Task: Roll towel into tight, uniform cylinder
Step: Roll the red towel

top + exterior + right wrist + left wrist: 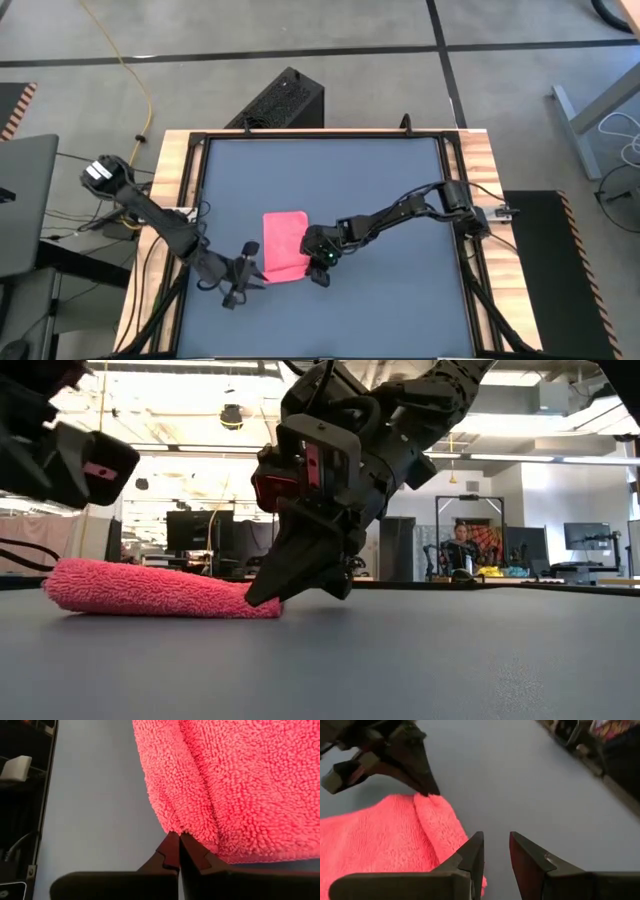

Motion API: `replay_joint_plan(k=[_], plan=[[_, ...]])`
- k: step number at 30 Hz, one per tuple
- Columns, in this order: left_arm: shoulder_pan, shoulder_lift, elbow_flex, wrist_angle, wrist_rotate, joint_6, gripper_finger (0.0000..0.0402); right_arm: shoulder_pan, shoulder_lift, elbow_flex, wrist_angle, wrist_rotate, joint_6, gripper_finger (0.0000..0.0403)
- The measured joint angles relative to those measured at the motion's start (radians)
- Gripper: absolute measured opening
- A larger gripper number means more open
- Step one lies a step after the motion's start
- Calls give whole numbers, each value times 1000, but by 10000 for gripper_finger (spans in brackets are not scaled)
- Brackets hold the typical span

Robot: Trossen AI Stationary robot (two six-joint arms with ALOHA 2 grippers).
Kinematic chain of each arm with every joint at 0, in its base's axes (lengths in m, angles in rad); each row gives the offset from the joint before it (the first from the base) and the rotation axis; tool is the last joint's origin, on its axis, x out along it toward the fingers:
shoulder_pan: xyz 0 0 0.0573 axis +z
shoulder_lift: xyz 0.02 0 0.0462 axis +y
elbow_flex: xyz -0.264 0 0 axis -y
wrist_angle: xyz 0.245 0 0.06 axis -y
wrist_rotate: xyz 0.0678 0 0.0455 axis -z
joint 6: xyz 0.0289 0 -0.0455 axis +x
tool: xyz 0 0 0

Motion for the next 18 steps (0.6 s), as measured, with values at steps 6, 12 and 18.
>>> replay_joint_plan(k=[6, 12, 18], plan=[[-25, 142, 99, -105, -127, 17, 83, 0, 0, 0, 0, 4, 2, 17], [-25, 220, 265, -355, -130, 2, 114, 0, 0, 0, -4, 5, -2, 18], [-25, 301, 387, -544, -170, -30, 168, 0, -1, 0, -4, 7, -6, 18]])
